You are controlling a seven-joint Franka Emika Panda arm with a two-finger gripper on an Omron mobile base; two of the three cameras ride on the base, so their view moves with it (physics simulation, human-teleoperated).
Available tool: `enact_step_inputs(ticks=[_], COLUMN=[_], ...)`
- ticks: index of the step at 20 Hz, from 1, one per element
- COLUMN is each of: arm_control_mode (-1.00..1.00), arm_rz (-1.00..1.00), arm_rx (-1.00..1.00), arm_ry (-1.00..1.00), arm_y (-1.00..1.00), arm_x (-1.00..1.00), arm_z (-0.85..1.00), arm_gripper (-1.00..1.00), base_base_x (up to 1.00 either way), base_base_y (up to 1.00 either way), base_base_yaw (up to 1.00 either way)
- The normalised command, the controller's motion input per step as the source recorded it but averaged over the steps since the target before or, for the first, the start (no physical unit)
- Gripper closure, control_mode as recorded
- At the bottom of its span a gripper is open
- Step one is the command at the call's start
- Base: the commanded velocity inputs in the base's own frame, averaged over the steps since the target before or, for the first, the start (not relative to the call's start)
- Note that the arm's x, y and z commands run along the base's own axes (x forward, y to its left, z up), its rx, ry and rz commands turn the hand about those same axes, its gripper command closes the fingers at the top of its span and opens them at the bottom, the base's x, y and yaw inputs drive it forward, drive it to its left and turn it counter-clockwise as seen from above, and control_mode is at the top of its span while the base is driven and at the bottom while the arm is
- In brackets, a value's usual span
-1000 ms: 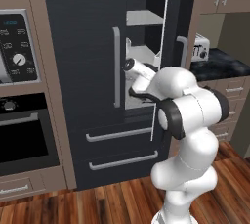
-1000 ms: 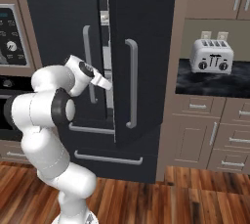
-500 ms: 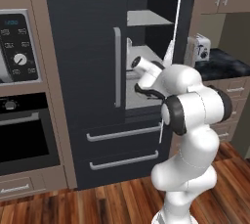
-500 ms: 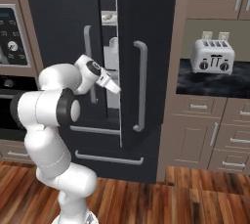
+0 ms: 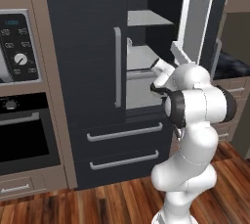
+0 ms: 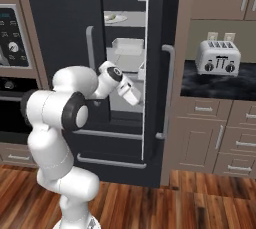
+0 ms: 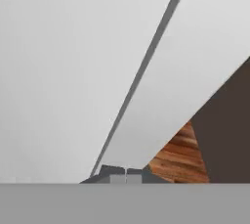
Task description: Retrieve the fish from the fridge and place it on the saucepan with marinade on the stove.
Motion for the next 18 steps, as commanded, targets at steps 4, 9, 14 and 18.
enact_step_inputs(ticks=[4,9,14,18], arm_control_mode=[-1.00,-1.00,-1.00,-1.00], arm_rz=[-0.23,-0.19,-0.01,0.13], arm_rx=[-0.04,-0.03,0.00,0.00], arm_ry=[0.00,0.02,0.01,0.01], arm_y=[-1.00,-1.00,-0.32,0.61], arm_x=[-0.36,-0.15,-0.23,-0.19], arm_z=[-0.37,-0.35,-0.05,0.35], arm_gripper=[1.00,1.00,1.00,1.00], base_base_x=[0.00,0.00,0.00,0.00], base_base_y=[0.00,0.00,0.00,0.00], base_base_yaw=[0.00,0.00,0.00,0.00])
